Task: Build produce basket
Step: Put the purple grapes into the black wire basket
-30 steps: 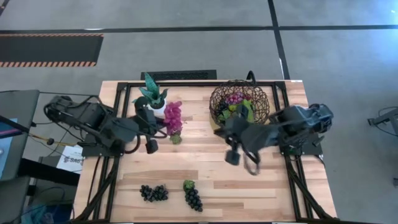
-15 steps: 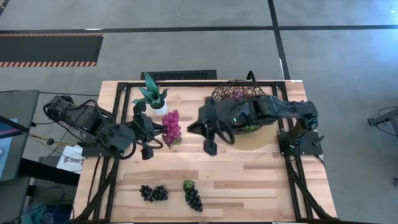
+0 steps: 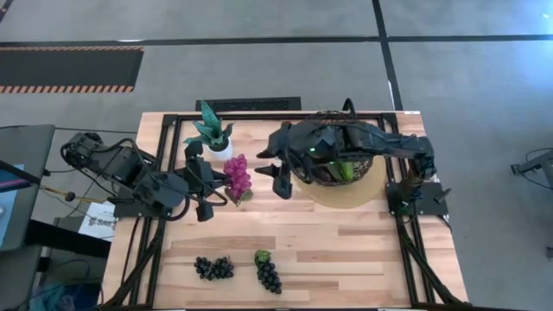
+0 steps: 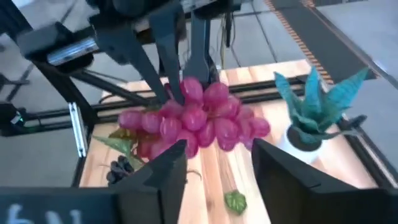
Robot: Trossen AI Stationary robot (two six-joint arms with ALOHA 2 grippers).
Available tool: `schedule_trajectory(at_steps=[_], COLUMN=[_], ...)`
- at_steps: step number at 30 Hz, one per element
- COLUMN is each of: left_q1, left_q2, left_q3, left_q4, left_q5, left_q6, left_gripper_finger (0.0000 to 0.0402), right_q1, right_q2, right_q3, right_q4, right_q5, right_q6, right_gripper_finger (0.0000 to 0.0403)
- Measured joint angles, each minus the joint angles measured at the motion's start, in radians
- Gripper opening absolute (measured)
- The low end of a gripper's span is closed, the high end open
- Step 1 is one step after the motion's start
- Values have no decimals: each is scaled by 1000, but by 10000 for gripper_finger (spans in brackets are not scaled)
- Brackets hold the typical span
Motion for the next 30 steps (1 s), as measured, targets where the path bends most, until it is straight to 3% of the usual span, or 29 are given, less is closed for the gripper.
schedule_trajectory(at_steps=[5, 11, 30], left_q1=[0, 0, 0], left_q2=[0, 0, 0], left_q3=[0, 0, 0], left_q4=[0, 1, -2], left_q5=[-1, -4, -6], left_q6=[-6, -7, -9], left_gripper_finger=[0, 0, 0], right_q1=[-17, -25, -22], right_q2=[49, 75, 74], right_q3=[-5, -6, -6], right_q4=[26, 46, 136], right_q5=[-58, -123, -126], right_q6=[-27, -55, -59], right_gripper_finger=[227, 223, 218])
